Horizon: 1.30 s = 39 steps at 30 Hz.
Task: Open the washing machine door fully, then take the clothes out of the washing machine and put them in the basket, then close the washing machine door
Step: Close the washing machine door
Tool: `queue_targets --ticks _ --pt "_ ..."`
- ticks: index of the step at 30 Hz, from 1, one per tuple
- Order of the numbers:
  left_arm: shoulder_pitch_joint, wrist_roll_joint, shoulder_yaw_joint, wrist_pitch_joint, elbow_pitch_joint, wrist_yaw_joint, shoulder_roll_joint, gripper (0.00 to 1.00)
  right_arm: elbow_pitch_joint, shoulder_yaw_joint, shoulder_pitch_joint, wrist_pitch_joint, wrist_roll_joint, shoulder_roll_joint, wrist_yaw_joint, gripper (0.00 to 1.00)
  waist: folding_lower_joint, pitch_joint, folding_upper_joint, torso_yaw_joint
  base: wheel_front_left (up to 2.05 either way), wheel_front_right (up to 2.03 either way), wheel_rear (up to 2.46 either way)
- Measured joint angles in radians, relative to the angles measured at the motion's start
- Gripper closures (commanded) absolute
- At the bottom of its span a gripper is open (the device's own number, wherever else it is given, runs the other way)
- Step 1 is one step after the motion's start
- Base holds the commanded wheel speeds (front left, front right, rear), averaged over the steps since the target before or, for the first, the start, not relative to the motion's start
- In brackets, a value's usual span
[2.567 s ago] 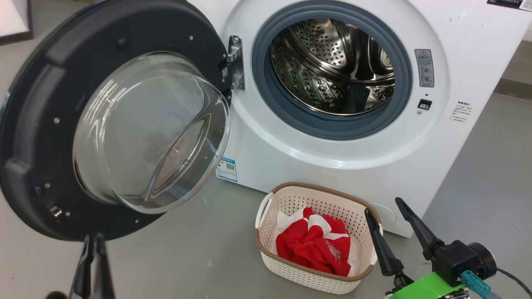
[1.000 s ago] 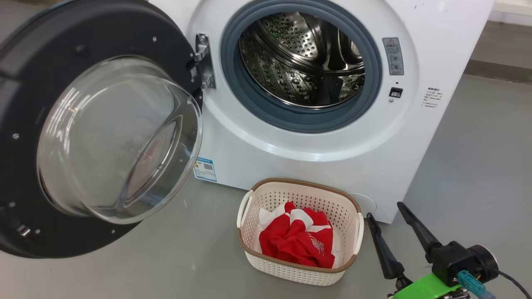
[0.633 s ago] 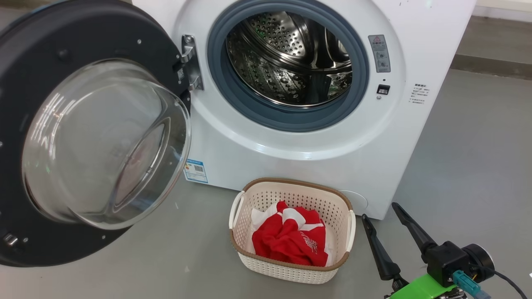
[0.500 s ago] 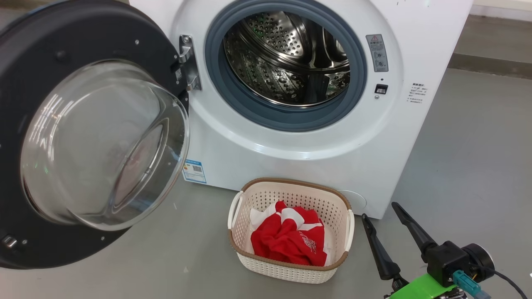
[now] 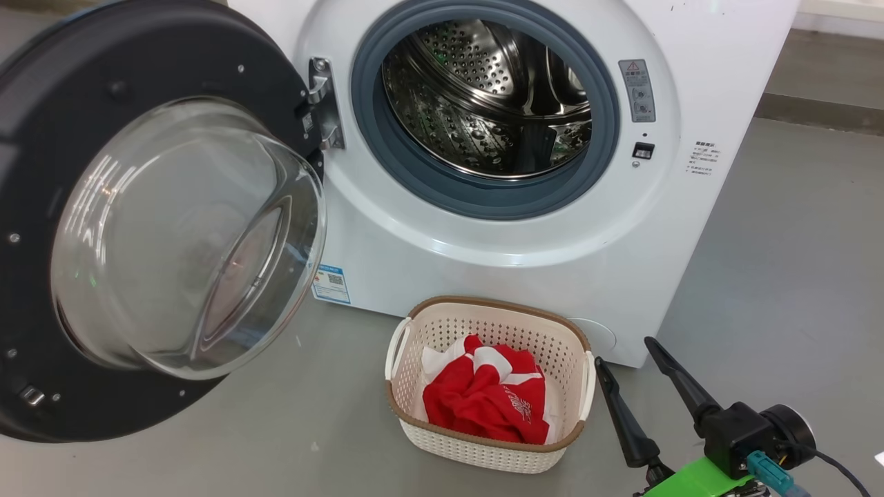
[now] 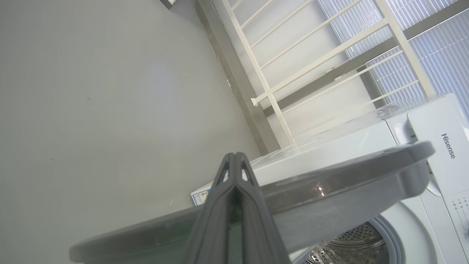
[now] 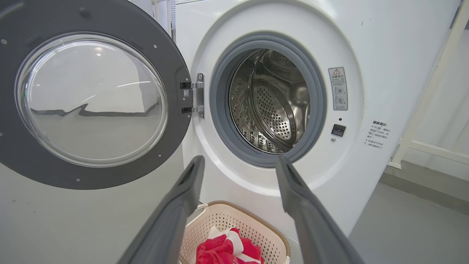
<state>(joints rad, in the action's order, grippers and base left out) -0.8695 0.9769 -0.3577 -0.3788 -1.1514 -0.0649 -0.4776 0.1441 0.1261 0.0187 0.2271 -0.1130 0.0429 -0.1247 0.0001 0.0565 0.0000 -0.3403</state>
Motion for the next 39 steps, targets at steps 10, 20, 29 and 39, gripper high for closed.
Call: queue_targets --ticks 10,20,29,39 --pt "0.016 0.068 -0.037 -0.031 0.019 -0.034 0.019 1.0 0.012 0.016 0.0 0.001 -0.01 0.0 0.0 0.0 -0.0001 0.001 0.0 -0.001 0.0 0.0 0.0" --pt "0.057 0.129 -0.066 -0.075 0.081 -0.05 0.056 1.0 0.02 0.016 0.0 0.002 -0.018 0.0 0.0 0.0 0.0 0.007 0.0 -0.001 0.0 0.0 0.0" --pt "0.139 0.171 -0.061 -0.138 0.188 -0.052 0.12 1.0 0.021 0.016 0.0 0.011 -0.019 0.0 0.0 0.0 0.0 0.013 0.0 -0.008 0.0 0.0 0.0" --pt "0.241 0.247 -0.088 -0.221 0.387 -0.038 0.195 1.0 0.023 0.015 0.0 0.012 -0.043 0.0 0.0 0.0 0.0 0.019 0.0 -0.009 0.0 0.0 0.0"
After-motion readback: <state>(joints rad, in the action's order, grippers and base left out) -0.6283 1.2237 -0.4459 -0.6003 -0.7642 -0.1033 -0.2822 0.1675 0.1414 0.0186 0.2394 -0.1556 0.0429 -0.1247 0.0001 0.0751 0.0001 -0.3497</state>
